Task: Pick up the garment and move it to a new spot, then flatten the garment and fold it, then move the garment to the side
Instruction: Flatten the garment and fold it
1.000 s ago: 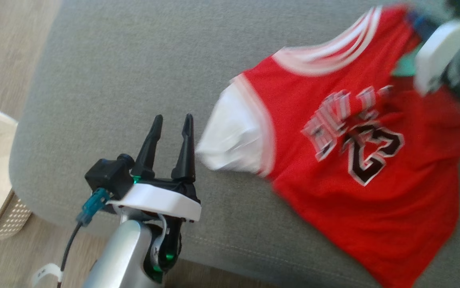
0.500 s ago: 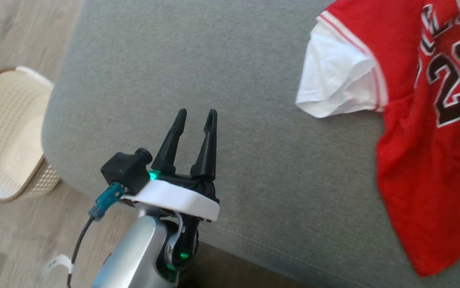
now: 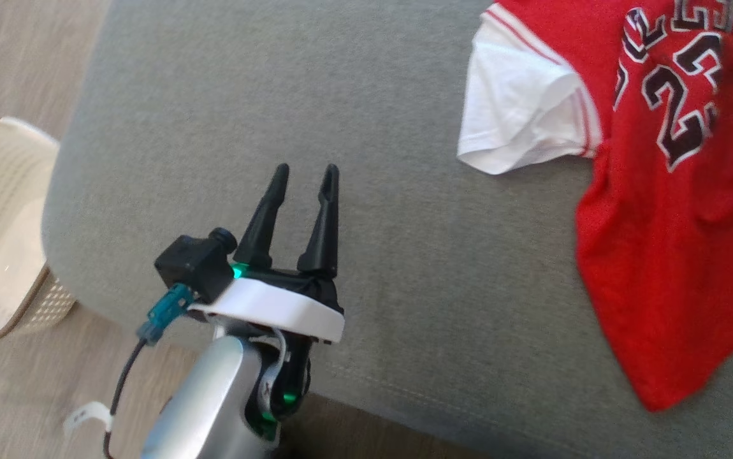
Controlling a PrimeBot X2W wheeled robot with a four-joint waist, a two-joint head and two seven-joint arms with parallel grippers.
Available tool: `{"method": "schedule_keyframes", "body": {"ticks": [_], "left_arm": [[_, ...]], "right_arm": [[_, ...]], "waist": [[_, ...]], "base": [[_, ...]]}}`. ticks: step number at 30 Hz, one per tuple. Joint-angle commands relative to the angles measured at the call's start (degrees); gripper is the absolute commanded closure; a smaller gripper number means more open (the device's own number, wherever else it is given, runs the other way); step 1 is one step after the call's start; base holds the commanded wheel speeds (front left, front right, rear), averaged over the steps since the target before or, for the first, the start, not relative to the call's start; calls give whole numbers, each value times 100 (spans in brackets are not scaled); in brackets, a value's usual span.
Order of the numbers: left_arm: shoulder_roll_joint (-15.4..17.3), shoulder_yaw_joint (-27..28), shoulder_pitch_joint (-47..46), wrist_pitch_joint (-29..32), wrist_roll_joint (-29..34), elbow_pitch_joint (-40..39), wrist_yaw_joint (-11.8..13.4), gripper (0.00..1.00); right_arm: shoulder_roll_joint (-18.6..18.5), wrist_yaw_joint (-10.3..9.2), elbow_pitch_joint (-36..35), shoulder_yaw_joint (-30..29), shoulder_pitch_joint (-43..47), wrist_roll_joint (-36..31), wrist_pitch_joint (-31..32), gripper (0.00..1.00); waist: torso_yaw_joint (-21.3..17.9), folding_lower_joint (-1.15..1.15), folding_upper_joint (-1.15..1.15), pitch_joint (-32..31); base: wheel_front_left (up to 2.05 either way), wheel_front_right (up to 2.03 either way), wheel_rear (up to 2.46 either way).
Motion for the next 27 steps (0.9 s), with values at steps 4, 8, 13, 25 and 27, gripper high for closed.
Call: {"method": "schedule_keyframes", "body": {"ticks": [4, 8, 13, 25, 27], "left_arm": [[61, 488, -92, -70, 240, -65, -36, 0], [61, 712, 19, -70, 393, 48, -70, 0], [61, 976, 232, -70, 642, 231, -175, 0], [61, 1444, 579, -70, 672, 263, -158, 0], [61, 1521, 605, -70, 695, 279, -180, 0]], "right_arm": [[405, -5, 98, -202, 681, 329, -387, 0], [572, -5, 104, -263, 1160, 454, -676, 0], [765, -5, -219, -574, 2025, 824, -900, 0], [1050, -5, -3525, -2381, 5504, 723, -923, 0], [1394, -5, -4409, -2971, 6462, 476, -924, 0]], "waist": [[-674, 0, 0, -562], [-1059, 0, 0, -890], [-1683, 0, 0, -1387], [-2692, 0, 0, -1866], [-2780, 0, 0, -1852]], "base": [[0, 0, 0], [0, 0, 0], [0, 0, 0], [0, 0, 0], [0, 0, 0]]}}
